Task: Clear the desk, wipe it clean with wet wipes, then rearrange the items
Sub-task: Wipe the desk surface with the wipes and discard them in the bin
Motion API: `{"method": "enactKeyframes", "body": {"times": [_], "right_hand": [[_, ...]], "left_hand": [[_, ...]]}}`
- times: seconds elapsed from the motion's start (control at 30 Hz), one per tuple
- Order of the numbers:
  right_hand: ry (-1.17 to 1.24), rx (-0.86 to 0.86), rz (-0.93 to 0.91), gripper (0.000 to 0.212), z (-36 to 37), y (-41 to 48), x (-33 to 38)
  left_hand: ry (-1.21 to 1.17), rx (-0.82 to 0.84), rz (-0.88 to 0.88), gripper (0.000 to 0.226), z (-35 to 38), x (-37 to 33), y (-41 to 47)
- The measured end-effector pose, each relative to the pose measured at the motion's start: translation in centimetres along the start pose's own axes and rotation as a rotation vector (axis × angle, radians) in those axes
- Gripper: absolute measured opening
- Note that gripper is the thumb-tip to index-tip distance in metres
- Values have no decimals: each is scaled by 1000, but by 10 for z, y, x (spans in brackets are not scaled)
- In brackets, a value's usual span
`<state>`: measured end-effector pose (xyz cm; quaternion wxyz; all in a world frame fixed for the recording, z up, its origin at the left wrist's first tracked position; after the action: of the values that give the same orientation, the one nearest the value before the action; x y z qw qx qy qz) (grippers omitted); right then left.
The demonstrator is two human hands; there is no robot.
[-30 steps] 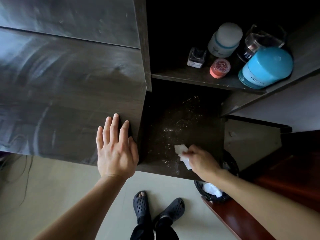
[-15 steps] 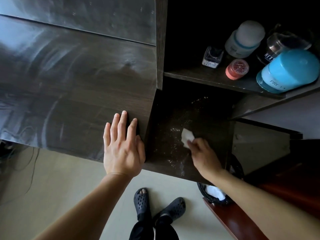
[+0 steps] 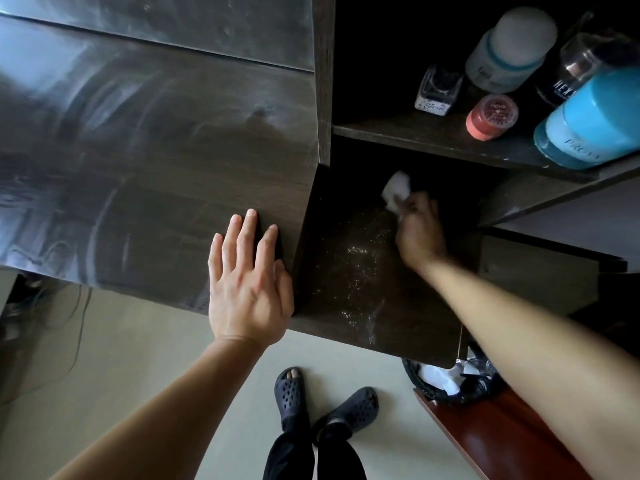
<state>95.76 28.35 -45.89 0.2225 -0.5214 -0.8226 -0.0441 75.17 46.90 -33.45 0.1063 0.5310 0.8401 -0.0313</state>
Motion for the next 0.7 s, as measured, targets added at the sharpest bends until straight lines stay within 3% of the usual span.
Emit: {"method": "enactKeyframes", "body": {"times": [0.1,0.17,0.27,0.33,0.4,0.47,0.53,0.63,0.7], "right_hand": [[-24,175,-308,41,11,-76,23],[40,246,-359,34,7,-88,17],[169,34,-41,14,-15,-27,-17],[215,-111,176,23,-26,24,-38],[234,-174,280,30,-21,49,-38],[181,-115,193,25,-5,38,-8],[186,14,-16,15,11,-3,21],[86,269,-372,43,23,-74,35],[127,360,-377,36,17,-83,30]], "left_hand": [[-6,7,-10,47,-1,-1,-1],[-9,8,-10,47,-1,-1,-1],[-7,-5,-6,46,-1,-1,0],[-6,-8,-8,45,0,0,-1],[-10,-8,-4,45,0,-1,-1],[-8,-9,-5,45,0,0,-1],[-6,-6,-8,45,0,0,-1],[-15,-2,-15,46,-1,-1,-1],[-16,0,-15,46,-2,-2,-1]]}}
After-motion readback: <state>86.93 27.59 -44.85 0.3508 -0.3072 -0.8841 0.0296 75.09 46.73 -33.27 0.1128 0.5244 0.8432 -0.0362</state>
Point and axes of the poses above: each hand's wrist, its own y-axis towards the middle knuckle, its own z-axis out of the palm, x = y × z, the point moved 4 cm from there along y, towards the middle knuckle, and after that the axes turned 3 degrees about x, right-handed, at the moved point
